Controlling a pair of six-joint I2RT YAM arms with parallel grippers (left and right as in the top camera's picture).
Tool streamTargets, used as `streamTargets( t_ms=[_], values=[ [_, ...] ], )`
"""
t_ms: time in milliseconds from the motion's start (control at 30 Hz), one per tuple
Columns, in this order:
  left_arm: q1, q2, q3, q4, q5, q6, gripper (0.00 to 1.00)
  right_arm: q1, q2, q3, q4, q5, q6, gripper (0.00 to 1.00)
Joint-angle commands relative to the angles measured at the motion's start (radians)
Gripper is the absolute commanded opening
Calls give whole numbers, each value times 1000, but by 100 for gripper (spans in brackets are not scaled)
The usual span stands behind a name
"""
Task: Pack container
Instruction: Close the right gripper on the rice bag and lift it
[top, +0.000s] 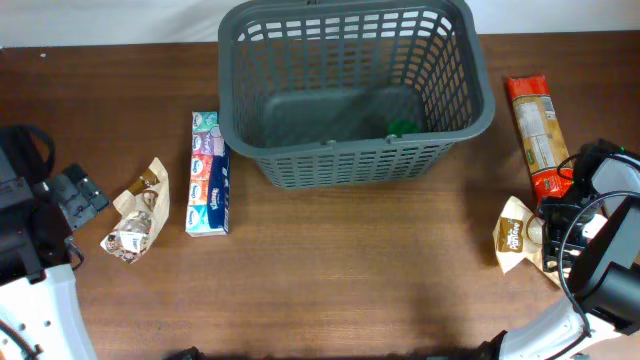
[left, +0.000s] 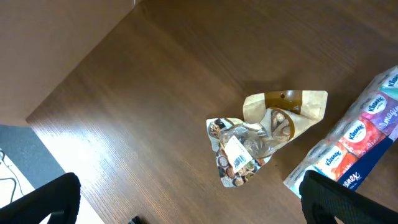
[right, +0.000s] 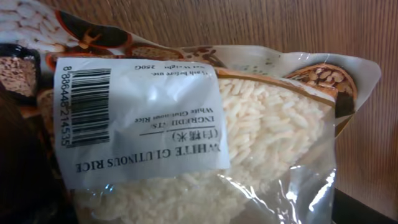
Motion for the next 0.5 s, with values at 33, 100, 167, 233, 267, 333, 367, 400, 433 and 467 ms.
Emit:
streamTargets(
  t_ms=[33,100,167,233,267,333,367,400,433,467],
  values=[
    [6,-11,16,3,4,2,99,6,8,-6,-10,24,0,99],
    [6,-11,16,3,4,2,99,6,8,-6,-8,23,0,99],
    [6,-11,16,3,4,2,99,6,8,-6,-5,23,0,99],
    [6,-11,16,2,4,2,99,6,8,-6,-5,23,0,99],
    [6,-11,16,2,4,2,99,6,8,-6,-5,23,0,100],
    [6,-11,16,2,4,2,99,6,8,-6,-8,23,0,88],
    [6,-11,16,2,4,2,99,6,8,-6,-9,23,0,88],
    [6,-11,16,3,4,2,99,6,8,-6,-12,23,0,88],
    [6,-11,16,2,4,2,99,6,8,-6,-14,23,-1,88],
    [6,-11,16,2,4,2,99,6,8,-6,-17,23,0,88]
  ],
)
